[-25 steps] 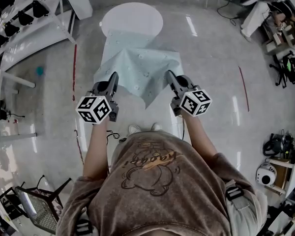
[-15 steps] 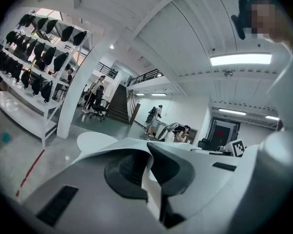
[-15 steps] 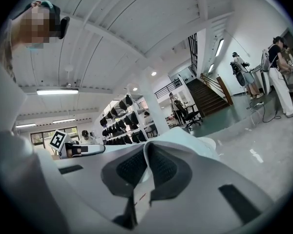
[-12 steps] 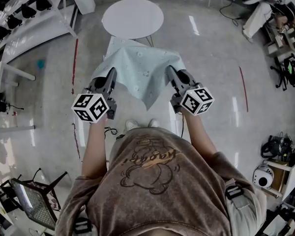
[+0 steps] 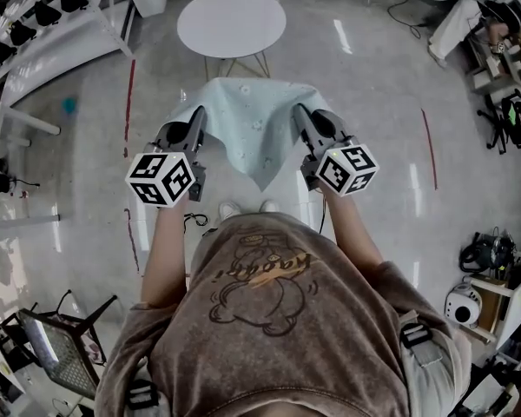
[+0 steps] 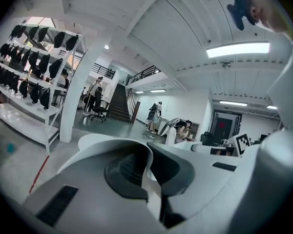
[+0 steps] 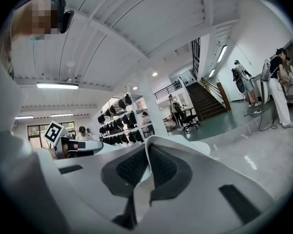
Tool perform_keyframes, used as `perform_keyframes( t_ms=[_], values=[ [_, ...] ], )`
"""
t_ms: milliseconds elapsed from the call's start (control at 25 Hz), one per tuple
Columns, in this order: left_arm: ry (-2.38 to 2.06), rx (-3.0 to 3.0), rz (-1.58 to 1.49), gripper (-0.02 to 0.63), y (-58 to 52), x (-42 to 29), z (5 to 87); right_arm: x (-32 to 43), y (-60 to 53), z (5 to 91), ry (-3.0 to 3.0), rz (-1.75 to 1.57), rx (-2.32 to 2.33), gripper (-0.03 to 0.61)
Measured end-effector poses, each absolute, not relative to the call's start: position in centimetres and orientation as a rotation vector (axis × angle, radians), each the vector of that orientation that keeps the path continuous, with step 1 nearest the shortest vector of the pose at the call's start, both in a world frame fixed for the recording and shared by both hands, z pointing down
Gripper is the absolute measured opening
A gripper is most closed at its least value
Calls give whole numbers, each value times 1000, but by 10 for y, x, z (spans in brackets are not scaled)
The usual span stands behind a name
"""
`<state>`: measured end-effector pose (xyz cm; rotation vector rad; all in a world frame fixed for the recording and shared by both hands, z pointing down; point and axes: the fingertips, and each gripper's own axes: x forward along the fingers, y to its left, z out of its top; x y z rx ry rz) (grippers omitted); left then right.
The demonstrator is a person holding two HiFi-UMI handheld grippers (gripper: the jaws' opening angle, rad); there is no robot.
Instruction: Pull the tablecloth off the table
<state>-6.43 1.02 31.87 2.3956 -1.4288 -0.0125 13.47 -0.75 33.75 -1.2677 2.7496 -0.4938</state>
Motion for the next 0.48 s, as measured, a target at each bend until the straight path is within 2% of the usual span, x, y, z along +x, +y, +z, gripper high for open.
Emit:
perform_keyframes(
  t_ms=[480],
  values=[
    [-1439, 2377, 1, 20, 18, -49, 345, 152, -5, 350, 2787, -444, -1365, 18]
  ],
)
